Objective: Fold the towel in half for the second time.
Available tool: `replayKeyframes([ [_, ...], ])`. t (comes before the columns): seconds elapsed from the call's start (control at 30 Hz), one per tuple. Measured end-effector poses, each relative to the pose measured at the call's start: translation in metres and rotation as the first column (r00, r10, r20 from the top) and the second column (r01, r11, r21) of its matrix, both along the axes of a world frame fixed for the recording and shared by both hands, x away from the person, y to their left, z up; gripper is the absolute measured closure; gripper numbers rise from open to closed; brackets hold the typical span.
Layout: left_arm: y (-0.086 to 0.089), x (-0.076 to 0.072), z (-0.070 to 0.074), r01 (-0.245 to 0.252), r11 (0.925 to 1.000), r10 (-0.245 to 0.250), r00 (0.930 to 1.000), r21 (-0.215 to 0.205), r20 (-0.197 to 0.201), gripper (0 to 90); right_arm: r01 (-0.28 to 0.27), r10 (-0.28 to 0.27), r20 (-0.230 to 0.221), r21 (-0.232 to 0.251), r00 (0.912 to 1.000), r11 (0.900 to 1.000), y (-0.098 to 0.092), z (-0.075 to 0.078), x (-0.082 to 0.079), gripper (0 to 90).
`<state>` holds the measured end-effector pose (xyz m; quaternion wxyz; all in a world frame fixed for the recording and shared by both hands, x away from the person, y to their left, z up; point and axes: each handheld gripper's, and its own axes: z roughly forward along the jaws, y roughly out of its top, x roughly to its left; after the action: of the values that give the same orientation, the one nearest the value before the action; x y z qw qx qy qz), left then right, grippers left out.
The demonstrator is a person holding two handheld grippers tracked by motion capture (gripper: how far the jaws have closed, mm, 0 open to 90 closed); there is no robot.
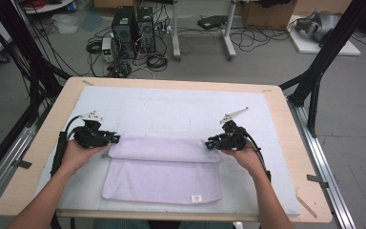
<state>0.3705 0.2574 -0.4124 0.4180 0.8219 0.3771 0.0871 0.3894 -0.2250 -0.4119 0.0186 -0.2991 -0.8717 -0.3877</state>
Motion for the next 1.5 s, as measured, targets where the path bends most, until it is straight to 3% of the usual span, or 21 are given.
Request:
replayKeyframes([
  [0.07,0.000,-0.007,0.006,0.011,0.9999,-0.011,0.9994,-0.001,0.034,82.9,-0.028,0.028,0.018,0.011,0.9994,1.000,0.001,0.005,-0.006,79.2],
  [0.2,0.006,-0.029,0.018,0.027,0.9995,-0.025,0.9951,-0.018,0.096,84.3,-0.055,0.053,0.072,0.027,0.9960,0.998,0.003,0.020,-0.025,80.7],
  [0.3,0.012,-0.052,0.022,0.040,0.9990,-0.037,0.9895,-0.017,0.139,84.2,-0.079,0.072,0.130,0.048,0.9889,0.996,0.000,0.029,-0.044,80.7],
  [0.4,0.018,-0.077,0.020,0.062,0.9978,-0.058,0.9867,-0.024,0.152,83.3,-0.099,0.087,0.164,0.066,0.9826,0.993,-0.004,0.034,-0.066,80.5],
  [0.5,0.025,-0.101,0.017,0.086,0.9961,-0.082,0.9833,-0.018,0.162,77.2,-0.129,0.114,0.173,0.076,0.9782,0.989,-0.009,0.030,-0.088,74.0],
  [0.57,0.030,-0.111,0.016,0.087,0.9959,-0.082,0.9846,-0.025,0.154,67.1,-0.139,0.123,0.167,0.091,0.9782,0.986,-0.014,0.026,-0.100,67.8],
  [0.63,0.032,-0.115,0.018,0.081,0.9966,-0.077,0.9851,-0.018,0.154,60.5,-0.129,0.110,0.159,0.119,0.9812,0.984,-0.019,0.026,-0.107,64.3],
  [0.7,0.031,-0.114,0.021,0.079,0.9969,-0.076,0.9849,-0.009,0.155,54.8,-0.110,0.090,0.174,0.112,0.9806,0.988,-0.023,0.028,-0.109,61.9],
  [0.83,0.020,-0.107,0.018,0.091,0.9958,-0.088,0.9838,-0.012,0.156,56.5,-0.105,0.088,0.181,0.090,0.9795,0.990,-0.015,0.024,-0.107,61.0],
  [1.0,0.003,-0.103,0.000,0.142,0.9897,-0.143,0.9830,0.014,0.115,63.2,-0.127,0.119,0.171,0.040,0.9782,0.991,0.002,0.006,-0.108,61.0],
  [1.2,0.001,-0.111,-0.023,0.155,0.9823,-0.163,0.9839,0.105,0.073,64.0,-0.114,0.114,0.165,-0.008,0.9797,0.993,0.003,-0.011,-0.117,62.4],
  [1.33,0.003,-0.113,-0.023,0.145,0.9873,-0.149,0.9869,0.064,0.062,60.4,-0.107,0.111,0.152,-0.037,0.9821,0.994,0.000,-0.024,-0.122,62.2],
  [1.5,-0.005,-0.114,-0.012,0.170,0.9844,-0.174,0.9796,0.047,0.101,55.9,-0.102,0.105,0.196,-0.024,0.9750,0.995,-0.001,-0.021,-0.129,61.5],
])
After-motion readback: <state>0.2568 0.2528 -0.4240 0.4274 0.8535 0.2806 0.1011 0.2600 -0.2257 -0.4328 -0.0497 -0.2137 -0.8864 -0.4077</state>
